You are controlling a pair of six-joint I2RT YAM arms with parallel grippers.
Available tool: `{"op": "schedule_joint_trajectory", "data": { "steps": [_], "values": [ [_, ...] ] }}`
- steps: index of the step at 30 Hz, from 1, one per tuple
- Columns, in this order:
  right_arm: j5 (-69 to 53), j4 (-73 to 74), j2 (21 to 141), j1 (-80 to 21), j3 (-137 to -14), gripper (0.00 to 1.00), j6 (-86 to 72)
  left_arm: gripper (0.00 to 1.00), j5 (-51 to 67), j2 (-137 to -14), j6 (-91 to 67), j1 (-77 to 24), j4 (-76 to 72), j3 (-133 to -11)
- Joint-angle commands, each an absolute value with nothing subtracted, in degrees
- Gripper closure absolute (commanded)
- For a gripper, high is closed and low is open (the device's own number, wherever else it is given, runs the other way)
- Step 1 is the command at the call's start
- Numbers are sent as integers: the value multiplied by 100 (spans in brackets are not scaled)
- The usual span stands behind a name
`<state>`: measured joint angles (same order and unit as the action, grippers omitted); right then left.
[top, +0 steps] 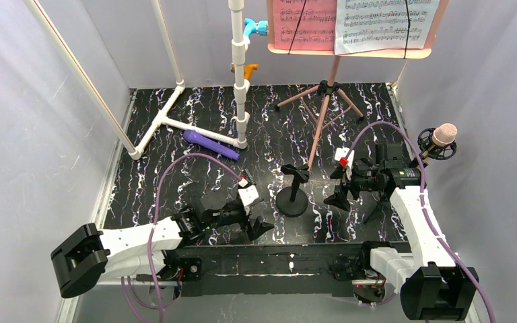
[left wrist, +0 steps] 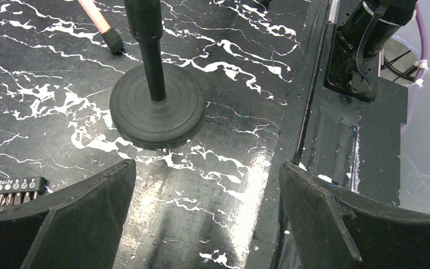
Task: Pack up the instrument practice props
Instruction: Pick up the microphone stand at the center of the board.
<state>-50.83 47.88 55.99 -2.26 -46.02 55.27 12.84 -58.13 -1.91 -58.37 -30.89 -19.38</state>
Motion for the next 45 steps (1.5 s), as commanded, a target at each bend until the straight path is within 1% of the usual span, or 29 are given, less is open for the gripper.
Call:
{"op": "schedule_joint_trajectory", "data": {
  "steps": [1, 11, 17, 30, 45],
  "values": [
    [-5103, 4686, 5597, -217, -4579, 2, 5503, 2, 1198, -5931, 113, -5869, -3565, -1904],
    [-5098, 4683, 5596, -216, -4579, 2, 5506, 2, 1185, -6453, -222, -5871, -4028, -2003],
    [-5102, 4685, 5595, -211, -4579, 1, 5507, 2, 1280, -6625, -101, -5871, -4550, -1877],
    [-5098, 4684, 5594, -215, -4579, 2, 5507, 2, 1412, -7357, 173, -5872, -4984, -2255],
    [-5105, 4682, 5578, -219, -4570, 2, 5510, 2, 1353, -7861, 252, -5872, -5300, -2361]
  ]
}}
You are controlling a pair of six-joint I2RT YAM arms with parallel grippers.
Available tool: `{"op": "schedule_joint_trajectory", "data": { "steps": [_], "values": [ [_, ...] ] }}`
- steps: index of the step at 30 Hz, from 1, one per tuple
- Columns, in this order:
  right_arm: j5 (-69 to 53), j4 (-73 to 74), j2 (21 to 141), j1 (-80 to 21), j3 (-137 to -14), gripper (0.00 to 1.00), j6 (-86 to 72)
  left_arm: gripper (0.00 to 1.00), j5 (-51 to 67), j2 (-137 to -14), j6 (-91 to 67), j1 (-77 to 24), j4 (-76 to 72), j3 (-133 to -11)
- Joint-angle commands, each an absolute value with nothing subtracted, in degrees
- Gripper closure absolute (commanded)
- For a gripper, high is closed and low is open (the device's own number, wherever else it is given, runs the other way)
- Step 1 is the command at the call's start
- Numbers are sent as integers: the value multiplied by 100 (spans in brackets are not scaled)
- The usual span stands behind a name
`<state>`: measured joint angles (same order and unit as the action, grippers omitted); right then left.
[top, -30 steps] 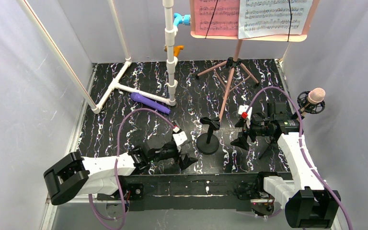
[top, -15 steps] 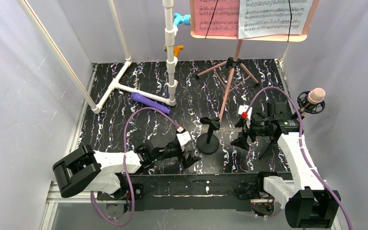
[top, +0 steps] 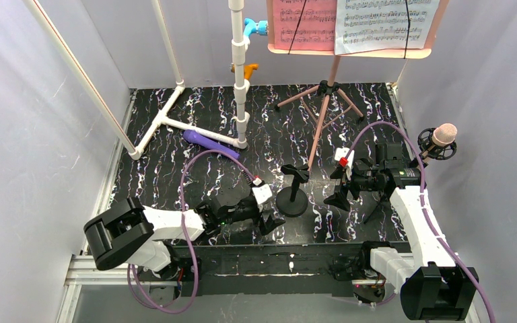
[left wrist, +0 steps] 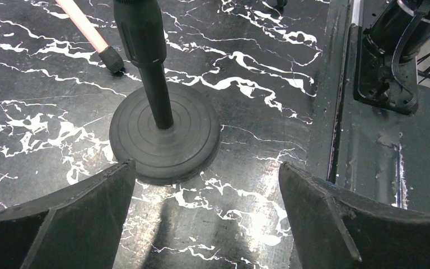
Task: Pack up the instrument practice props
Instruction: Pick up the microphone stand at the center of the board.
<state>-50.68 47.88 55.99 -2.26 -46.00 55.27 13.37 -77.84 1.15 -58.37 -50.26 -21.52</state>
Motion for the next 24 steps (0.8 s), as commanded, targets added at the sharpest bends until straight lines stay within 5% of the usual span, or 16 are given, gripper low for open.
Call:
{"op": "schedule_joint_trajectory", "data": {
  "steps": [1, 24],
  "values": [
    [-5098, 4682, 5576, -215, -4570, 2, 5507, 2, 1353, -7891, 262, -5871, -5322, -2370],
    [-5107, 4690, 5555, -217, -4570, 1, 5514, 5, 356, -9259, 177, -5933, -6952, -3165]
  ]
}}
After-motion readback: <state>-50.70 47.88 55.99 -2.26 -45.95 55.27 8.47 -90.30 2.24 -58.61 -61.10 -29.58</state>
